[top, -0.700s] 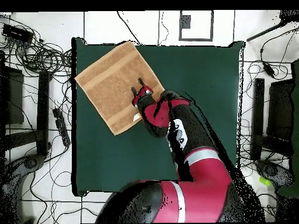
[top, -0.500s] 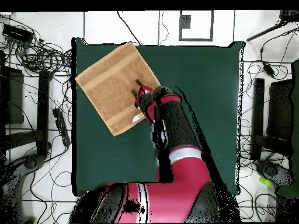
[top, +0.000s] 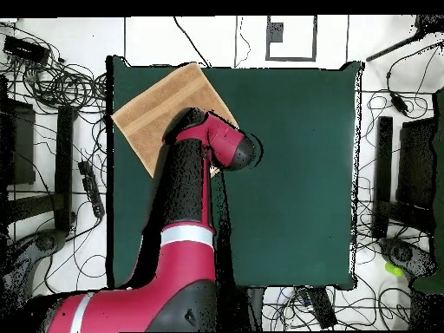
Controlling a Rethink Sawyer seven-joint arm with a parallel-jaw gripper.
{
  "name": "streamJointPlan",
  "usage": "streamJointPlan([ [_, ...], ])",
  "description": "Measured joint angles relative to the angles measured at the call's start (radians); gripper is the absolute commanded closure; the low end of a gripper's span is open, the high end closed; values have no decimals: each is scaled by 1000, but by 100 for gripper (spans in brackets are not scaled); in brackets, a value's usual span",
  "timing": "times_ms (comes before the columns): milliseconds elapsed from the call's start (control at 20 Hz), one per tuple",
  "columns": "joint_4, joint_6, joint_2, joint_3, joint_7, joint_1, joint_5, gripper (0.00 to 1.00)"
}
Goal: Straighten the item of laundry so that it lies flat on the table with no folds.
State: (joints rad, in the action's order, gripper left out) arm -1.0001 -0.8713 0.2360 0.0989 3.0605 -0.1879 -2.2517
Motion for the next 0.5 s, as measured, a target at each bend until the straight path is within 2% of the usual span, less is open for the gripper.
streamJointPlan([
  [50, 13, -9, -11, 14, 98, -4, 3, 0],
  [200, 30, -10, -36, 39, 206, -1, 3, 0],
  [500, 45, -12, -88, 86, 242, 1, 6, 0],
])
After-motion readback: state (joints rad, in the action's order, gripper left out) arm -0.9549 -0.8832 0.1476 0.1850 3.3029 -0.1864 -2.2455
